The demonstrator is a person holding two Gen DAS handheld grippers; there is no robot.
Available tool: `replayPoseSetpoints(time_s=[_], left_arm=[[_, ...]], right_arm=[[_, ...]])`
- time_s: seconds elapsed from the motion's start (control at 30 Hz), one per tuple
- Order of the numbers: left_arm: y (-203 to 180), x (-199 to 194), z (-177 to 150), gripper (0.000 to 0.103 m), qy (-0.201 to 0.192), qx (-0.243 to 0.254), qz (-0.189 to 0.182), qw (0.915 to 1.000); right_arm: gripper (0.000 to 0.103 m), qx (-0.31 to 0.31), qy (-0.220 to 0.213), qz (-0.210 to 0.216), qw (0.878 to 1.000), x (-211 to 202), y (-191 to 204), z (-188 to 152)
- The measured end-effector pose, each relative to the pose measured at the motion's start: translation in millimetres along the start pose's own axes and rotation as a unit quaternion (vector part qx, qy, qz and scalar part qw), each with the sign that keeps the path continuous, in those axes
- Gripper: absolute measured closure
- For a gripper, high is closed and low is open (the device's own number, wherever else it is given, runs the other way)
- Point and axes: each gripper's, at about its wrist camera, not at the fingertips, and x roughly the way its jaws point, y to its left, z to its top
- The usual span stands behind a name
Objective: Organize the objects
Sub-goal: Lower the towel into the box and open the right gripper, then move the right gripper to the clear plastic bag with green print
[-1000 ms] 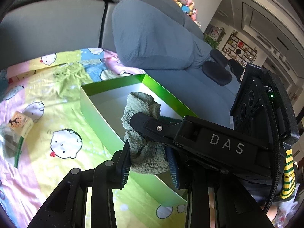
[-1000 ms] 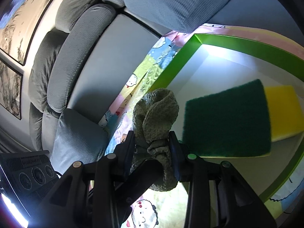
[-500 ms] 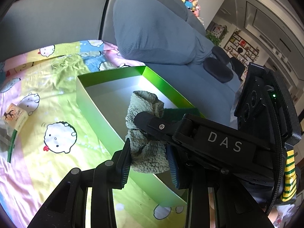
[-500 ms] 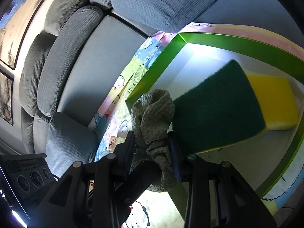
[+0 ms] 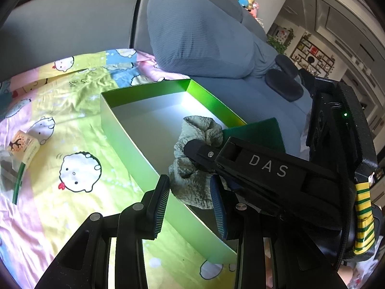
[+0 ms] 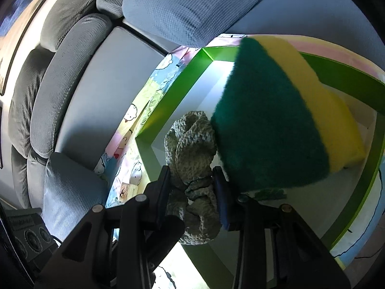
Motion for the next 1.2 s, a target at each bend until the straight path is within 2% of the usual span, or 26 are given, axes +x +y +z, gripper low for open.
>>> replayPoseSetpoints(time_s=[0.17,0.37,0.57,0.63,0.7,0.83,0.93,0.97,1.07,1.2], left_arm=[[-1,-3,-1,0.069,-0.001,0.0,0.002,1.0],[0,-18,-2,0.069,-0.019,0.007,0.012,0.9997],[14,-36,-5,0.069,-0.036,-0.018,0.026,0.9989],[20,-43,-7,0.069,-0.041,-0.026,0.033,0.9983],[24,-50,-8,0.069,-0.044,-0.03,0.042,0.9977],[35,-70,-14,0.068,-0.061,-0.041,0.056,0.9957],[44,-80,-21,0.061,-0.071,-0.05,0.066,0.9941],[50,-83,-25,0.058,-0.073,-0.057,0.074,0.993],[70,-93,-37,0.058,-0.074,-0.091,0.099,0.9883],[98,-112,-53,0.057,-0.091,-0.141,0.128,0.9775]], right_arm=[[0.068,0.004,-0.006,-0.018,1.0,-1,-4,0],[0.066,0.008,-0.023,-0.015,1.0,-9,-7,1],[0.056,0.0,-0.037,-0.012,0.999,-18,-2,0],[0.042,0.0,-0.042,-0.012,0.999,-21,2,-2],[0.035,-0.002,-0.044,-0.014,0.999,-23,6,-4],[0.034,-0.016,-0.055,-0.012,0.998,-30,17,-8],[0.033,-0.024,-0.061,-0.008,0.998,-35,22,-9],[0.033,-0.025,-0.063,-0.007,0.998,-36,24,-10],[0.033,-0.029,-0.07,-0.004,0.997,-38,31,-13],[0.033,-0.035,-0.094,-0.001,0.995,-46,41,-16]])
